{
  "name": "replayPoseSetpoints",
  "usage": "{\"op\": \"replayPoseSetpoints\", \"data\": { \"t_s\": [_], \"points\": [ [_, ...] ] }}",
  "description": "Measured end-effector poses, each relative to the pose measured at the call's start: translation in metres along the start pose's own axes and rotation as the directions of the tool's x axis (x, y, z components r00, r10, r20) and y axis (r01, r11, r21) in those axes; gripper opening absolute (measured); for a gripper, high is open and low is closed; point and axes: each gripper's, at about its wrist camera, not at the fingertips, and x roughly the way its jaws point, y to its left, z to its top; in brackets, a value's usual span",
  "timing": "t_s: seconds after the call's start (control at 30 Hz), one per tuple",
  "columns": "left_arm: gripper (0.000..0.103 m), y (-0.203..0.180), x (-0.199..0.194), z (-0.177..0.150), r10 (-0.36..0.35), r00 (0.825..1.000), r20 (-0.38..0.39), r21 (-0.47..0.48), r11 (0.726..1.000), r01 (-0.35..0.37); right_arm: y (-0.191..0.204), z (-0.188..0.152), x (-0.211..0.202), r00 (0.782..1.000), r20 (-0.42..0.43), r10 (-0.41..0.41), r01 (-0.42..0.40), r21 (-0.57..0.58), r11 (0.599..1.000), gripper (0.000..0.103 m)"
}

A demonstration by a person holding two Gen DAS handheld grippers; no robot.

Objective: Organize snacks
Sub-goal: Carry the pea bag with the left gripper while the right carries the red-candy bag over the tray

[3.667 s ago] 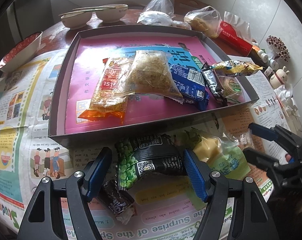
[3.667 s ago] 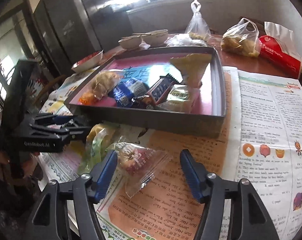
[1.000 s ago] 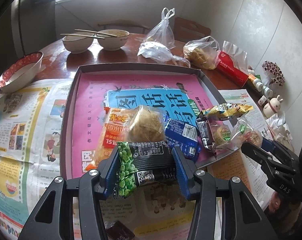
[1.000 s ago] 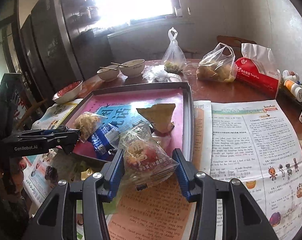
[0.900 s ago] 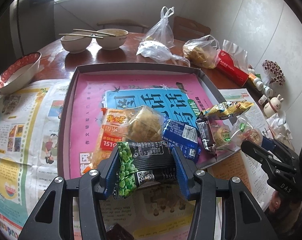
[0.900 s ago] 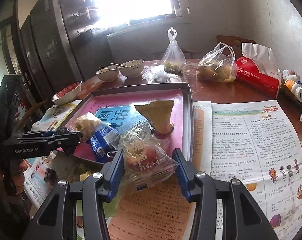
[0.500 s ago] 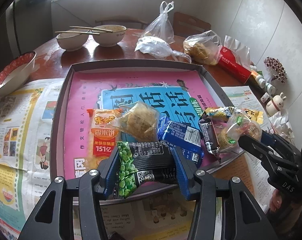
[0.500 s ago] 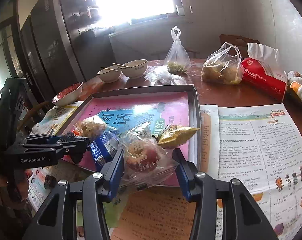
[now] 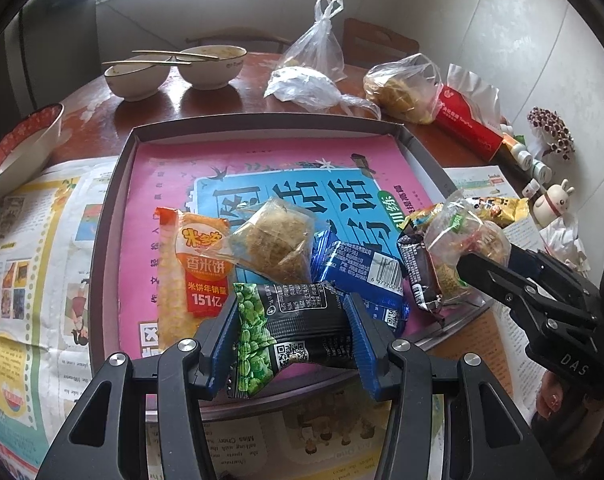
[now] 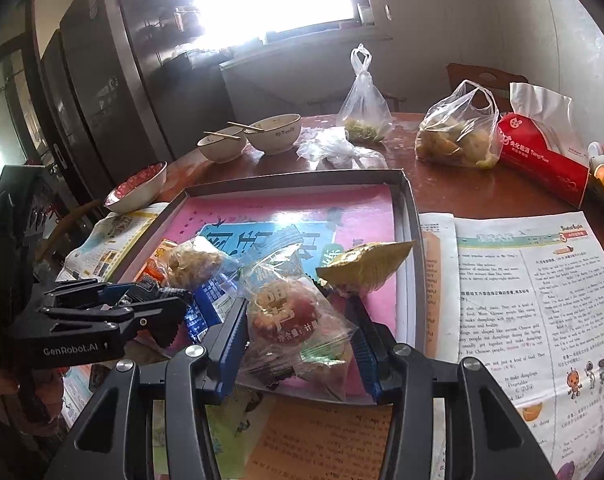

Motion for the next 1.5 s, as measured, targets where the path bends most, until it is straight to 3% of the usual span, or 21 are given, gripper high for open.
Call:
{"op": "replayPoseSetpoints", "data": {
  "t_s": [1.0, 1.5],
  "points": [
    [0.053, 0.001, 0.002, 0.0, -0.009, 1.0, -0.002, -0.005, 1.0, 0.009, 0.01, 0.004, 0.013, 1.0, -0.009, 0.001, -0.001, 0.006, 1.0, 0.049],
    [0.053, 0.003, 0.003, 0.0, -0.012, 1.0, -0.002, -0.009, 1.0, 0.012, 0.0, 0.003, 0.017, 0.998, -0.011, -0.063, 0.063, 0.033, 0.997, 0.05]
  ]
}}
